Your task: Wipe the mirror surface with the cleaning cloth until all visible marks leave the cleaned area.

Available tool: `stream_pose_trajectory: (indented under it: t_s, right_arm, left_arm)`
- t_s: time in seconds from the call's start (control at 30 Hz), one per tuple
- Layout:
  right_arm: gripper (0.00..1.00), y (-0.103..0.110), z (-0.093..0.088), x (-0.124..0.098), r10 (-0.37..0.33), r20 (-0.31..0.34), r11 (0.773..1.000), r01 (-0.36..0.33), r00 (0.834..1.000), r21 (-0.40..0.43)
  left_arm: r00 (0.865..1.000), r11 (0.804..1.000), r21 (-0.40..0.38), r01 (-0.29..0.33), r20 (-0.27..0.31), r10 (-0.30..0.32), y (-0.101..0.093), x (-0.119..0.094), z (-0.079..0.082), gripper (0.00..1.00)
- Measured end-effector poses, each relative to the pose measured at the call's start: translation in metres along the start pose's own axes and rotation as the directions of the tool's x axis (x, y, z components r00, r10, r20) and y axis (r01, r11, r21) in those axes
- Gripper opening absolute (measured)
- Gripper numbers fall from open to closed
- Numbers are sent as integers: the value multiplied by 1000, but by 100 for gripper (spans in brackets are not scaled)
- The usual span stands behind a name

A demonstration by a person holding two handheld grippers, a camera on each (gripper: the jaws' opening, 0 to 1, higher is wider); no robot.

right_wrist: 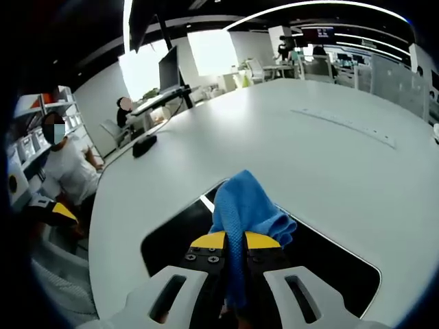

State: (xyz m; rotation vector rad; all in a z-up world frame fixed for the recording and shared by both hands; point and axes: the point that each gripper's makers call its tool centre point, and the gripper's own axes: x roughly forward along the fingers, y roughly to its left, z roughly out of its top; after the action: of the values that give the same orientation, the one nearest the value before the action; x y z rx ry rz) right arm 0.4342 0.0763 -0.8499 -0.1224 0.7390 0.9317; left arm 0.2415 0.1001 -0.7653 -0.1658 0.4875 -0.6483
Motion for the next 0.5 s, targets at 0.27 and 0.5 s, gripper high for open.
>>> stream_pose_trajectory:
  t_s: [0.27, 0.5]
  right_arm:
    - [3, 13, -4, -5, 13, 2, 1000, -13, 1000, 0]
    - [3, 21, -7, -10, 19, 0, 1000, -19, 1000, -5]
  left_arm:
    - [1000, 1000, -3, 0, 4, 0, 0, 0, 1, 94]
    - [1000, 1000, -5, 3, 6, -3, -1, 0, 1, 95]
